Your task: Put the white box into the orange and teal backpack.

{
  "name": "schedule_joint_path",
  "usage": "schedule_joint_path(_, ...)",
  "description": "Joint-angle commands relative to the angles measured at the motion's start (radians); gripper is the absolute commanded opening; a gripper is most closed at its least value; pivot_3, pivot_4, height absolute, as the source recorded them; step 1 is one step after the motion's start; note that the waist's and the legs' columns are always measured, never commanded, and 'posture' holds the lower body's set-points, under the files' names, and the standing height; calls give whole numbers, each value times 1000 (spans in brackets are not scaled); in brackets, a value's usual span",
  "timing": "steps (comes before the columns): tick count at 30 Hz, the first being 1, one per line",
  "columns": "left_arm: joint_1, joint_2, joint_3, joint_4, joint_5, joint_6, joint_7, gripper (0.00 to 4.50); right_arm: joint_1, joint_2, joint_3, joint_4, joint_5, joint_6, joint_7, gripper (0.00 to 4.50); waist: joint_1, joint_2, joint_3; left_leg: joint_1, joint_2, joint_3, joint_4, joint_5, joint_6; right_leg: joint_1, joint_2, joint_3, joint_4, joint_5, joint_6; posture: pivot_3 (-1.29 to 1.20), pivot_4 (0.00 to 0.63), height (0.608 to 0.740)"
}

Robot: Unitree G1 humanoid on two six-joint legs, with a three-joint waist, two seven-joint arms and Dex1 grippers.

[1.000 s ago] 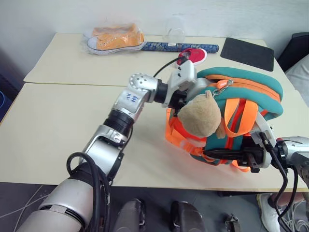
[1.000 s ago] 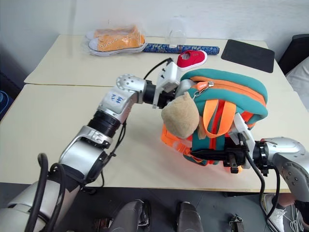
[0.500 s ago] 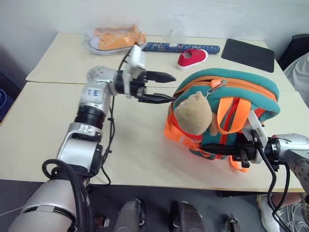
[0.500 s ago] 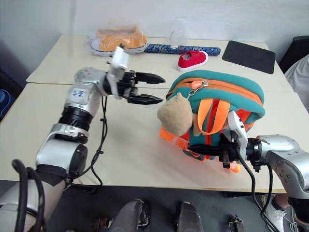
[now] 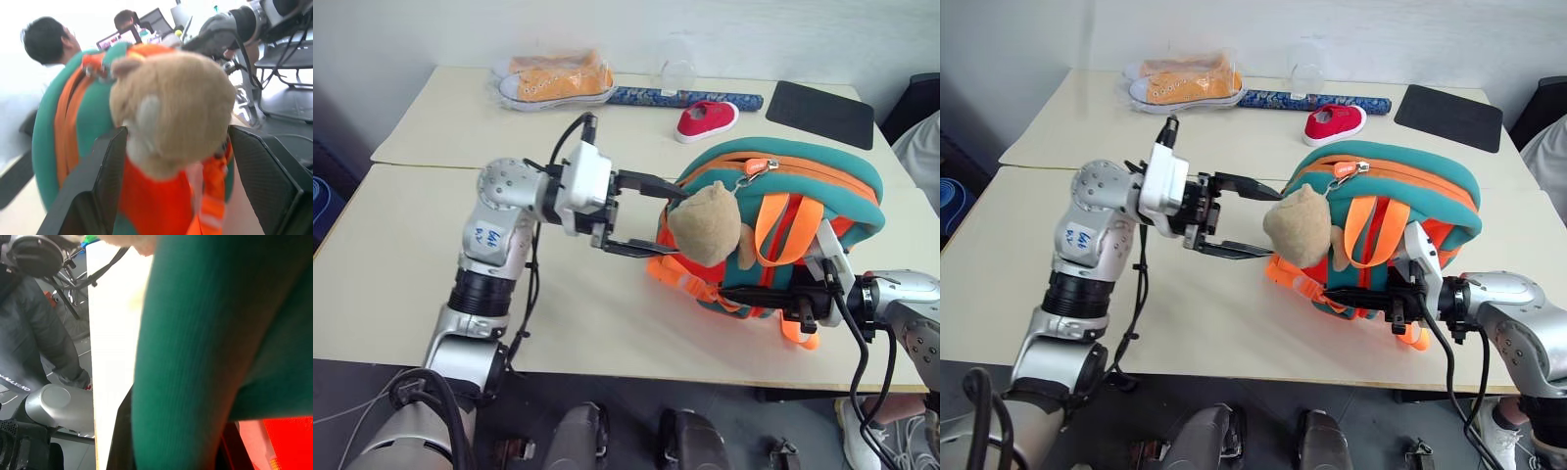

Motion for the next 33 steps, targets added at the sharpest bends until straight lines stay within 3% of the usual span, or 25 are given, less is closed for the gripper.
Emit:
schedule_joint_path(1, 19, -56, -39, -4, 51, -75, 84, 3427, -17, 7, 2, 4, -4, -6, 4, 0, -1, 0, 0, 0, 0, 0, 0, 0, 0, 0, 0, 0, 0, 0, 0, 0, 150, 740)
schedule_joint_path(3, 15, -100, -45, 28, 70, -125, 127, 3427, -20, 8, 3, 4, -6, -4, 4, 0, 1, 0, 0, 0, 0, 0, 0, 0, 0, 0, 1, -1, 0, 0, 0, 0, 150, 740)
schedule_joint_path(6, 19, -129, -46, 41, 57, -151, 132, 2865, -25, 11, 5, 7, -8, -1, 0, 0, 1, 0, 0, 0, 0, 0, 0, 1, 0, 0, 0, -2, 0, 0, 0, 0, 150, 740)
schedule_joint_path(12, 33, -108, -46, 70, 85, -167, 156, 1143, -5, 14, -10, -1, 0, 4, -14, 0, 2, 0, 0, 0, 0, 0, 0, 1, 0, 0, 0, -7, 0, 0, 0, 0, 150, 740)
schedule_joint_path(16, 27, -73, 16, 84, 46, -92, 212, 330, 33, 22, -32, -27, 12, 5, -37, 0, 2, 0, 0, 0, 0, -1, 0, 1, 0, 1, 0, -10, 0, 0, 0, 0, 150, 740)
schedule_joint_path(21, -29, 20, 153, 130, -84, 78, 239, 247, 92, 47, -63, -76, 22, 3, -92, 0, 1, 0, 0, 0, 0, -3, 0, 1, 0, 2, 0, -11, 0, 0, 0, 0, 150, 740)
schedule_joint_path(25, -105, 103, 206, 269, -49, 92, 286, 247, 130, 66, -83, -108, 40, 8, -127, 0, 1, 0, 0, 0, 0, -3, 0, 1, -1, 2, 1, -12, 0, 0, 0, 0, 150, 740)
schedule_joint_path(30, -142, 187, 170, 454, 31, 140, 304, 247, 174, 86, -115, -134, 58, 1, -163, 0, 2, 0, 0, 0, 0, -3, 0, 1, -1, 2, 7, -12, 0, 0, 0, 0, 150, 740)
schedule_joint_path(33, -102, 189, 103, 537, 109, 57, 276, 247, 187, 98, -128, -140, 70, -1, -182, 0, -1, 0, 0, 0, 0, -2, 0, 1, -1, 2, 8, -11, 1, 0, 0, 0, 150, 740)
